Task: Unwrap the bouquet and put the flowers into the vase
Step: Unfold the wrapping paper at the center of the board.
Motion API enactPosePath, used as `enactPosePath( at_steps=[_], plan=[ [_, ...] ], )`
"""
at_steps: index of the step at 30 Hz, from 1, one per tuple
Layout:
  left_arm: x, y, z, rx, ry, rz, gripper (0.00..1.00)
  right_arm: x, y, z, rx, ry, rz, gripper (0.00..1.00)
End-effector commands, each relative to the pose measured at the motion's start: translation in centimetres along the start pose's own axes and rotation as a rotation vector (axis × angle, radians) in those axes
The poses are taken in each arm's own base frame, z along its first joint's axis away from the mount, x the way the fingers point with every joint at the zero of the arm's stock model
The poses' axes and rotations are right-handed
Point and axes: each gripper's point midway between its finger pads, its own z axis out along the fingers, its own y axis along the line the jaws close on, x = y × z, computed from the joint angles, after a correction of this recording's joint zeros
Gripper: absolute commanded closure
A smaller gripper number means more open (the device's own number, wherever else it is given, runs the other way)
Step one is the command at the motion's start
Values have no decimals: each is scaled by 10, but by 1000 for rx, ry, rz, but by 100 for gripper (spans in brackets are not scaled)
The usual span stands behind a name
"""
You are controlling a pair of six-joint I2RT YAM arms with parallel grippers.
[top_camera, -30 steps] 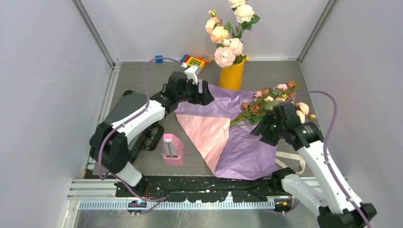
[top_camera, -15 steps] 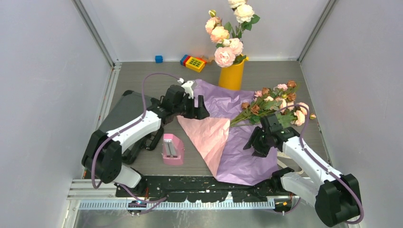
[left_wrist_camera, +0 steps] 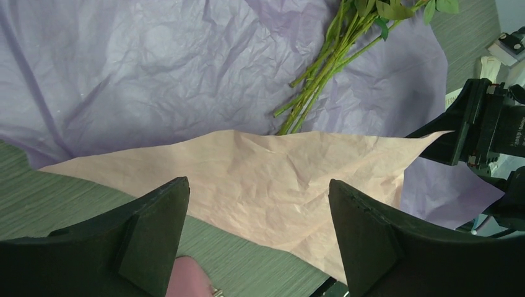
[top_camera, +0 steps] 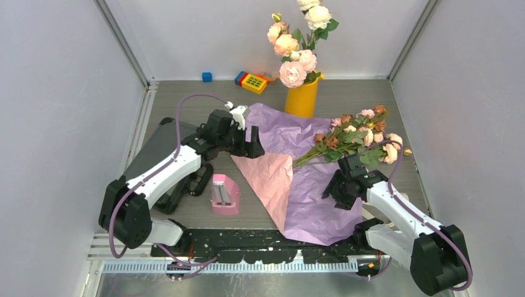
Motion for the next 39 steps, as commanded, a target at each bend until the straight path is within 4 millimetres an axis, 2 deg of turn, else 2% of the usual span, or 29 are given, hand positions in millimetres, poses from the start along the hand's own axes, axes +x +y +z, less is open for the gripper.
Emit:
enactPosePath(
  at_steps=[1,4,8,12,18,21,25,27,32,35,39],
  plan=[
    [-12,4,-32,21,14,22,14,-15,-6,-2,39,-84,22,37],
    [-10,20,-49,-22,42,-10,14,-19,-10,-2,63,-106,41,33],
    [-23,21,-73,-11,-5,12,12,-22,-3,-6,39,-113,45,31],
    [-33,24,-87,-29,-18,47,12,-35,32,-25,-114,-146,-2,31],
    [-47,50,-96,-167,-109,131,12,-48,104,-53,-438,-163,-109,33],
    [-51,55,-108,-213,-125,172,12,-49,142,-70,-618,-155,-143,32],
    [-50,63,-113,-260,-147,187,12,-48,176,-92,-796,-166,-207,29],
    [-49,71,-114,-300,-155,192,12,-50,187,-98,-836,-180,-231,28],
    [-44,75,-114,-317,-147,197,12,-62,189,-80,-767,-211,-209,31],
    [-44,77,-114,-325,-151,199,12,-60,198,-67,-772,-199,-212,35],
    [-42,77,-114,-325,-154,198,12,-46,210,-58,-780,-159,-246,39]
  ],
)
